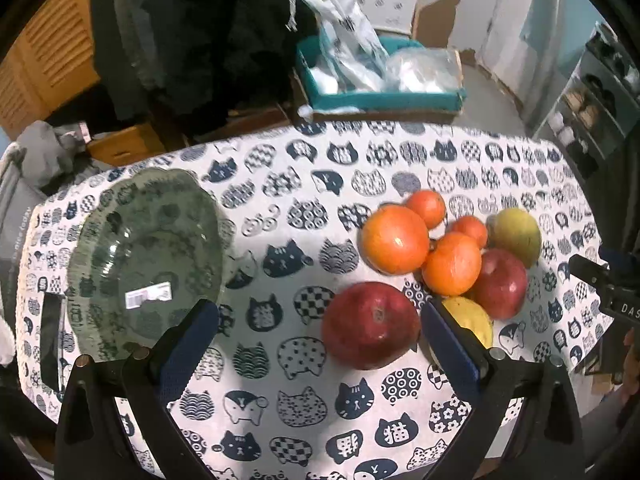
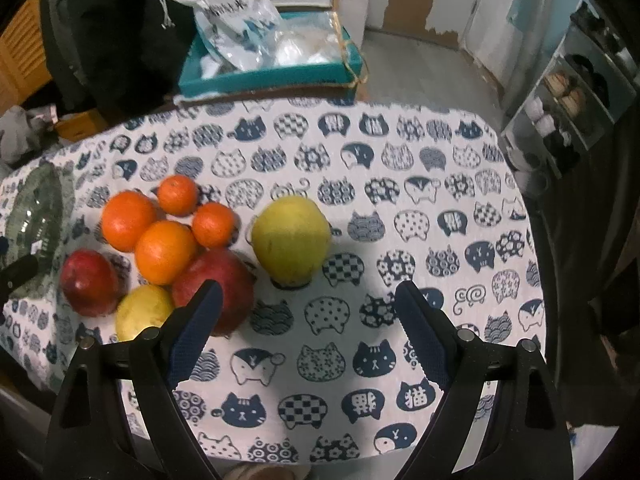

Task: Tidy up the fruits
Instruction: 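Lower the left tool onto the red apple while the right tool approaches the green pear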

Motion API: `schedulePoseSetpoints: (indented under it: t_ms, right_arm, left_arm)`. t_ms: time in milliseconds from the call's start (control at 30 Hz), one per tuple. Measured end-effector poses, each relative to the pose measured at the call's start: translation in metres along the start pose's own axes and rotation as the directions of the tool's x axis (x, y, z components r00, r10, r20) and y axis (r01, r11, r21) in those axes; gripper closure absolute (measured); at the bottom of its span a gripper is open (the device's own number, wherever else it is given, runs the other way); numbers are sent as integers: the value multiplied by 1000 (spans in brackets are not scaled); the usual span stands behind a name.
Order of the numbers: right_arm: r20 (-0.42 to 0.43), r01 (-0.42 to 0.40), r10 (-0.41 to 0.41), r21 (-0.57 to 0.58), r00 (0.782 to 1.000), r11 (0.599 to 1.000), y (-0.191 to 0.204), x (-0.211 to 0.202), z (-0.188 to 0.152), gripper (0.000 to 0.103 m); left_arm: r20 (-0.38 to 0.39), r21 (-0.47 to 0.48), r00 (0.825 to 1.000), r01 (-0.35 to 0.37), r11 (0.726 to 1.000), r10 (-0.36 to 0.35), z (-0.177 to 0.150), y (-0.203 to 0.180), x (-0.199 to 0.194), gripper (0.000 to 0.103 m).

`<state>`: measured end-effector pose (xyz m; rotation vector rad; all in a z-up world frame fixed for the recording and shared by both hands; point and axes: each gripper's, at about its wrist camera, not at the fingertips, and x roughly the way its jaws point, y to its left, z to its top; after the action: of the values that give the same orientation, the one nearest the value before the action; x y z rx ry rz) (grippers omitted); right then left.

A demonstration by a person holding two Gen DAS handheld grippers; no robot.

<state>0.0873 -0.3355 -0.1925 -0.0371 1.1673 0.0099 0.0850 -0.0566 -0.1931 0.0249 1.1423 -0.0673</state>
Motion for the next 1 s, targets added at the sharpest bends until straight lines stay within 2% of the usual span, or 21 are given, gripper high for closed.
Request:
schedulePoseSetpoints:
  t_ms: [567,633,800,1000]
  right_arm:
    - [-59,-11,12,11,998,1000,-5,25,-3,17]
    - [-61,-18,18,15,998,1000,-4,27,-2,17]
    - [-66,-37,38,17,997,999,-2,33,2,17]
    - [-60,-65,65,15,996,998,2,42,14,17]
  left_arm:
    - [-154,23,987,48,999,-44,-11,-23,59,3]
    - [-169,13,984,66,998,-62,-12,-23,64,6]
    - [-215,4,968,129,992,-126,-13,-26,76,23]
    - [-208,20,970,134,991,-126,-12,-30,76,24]
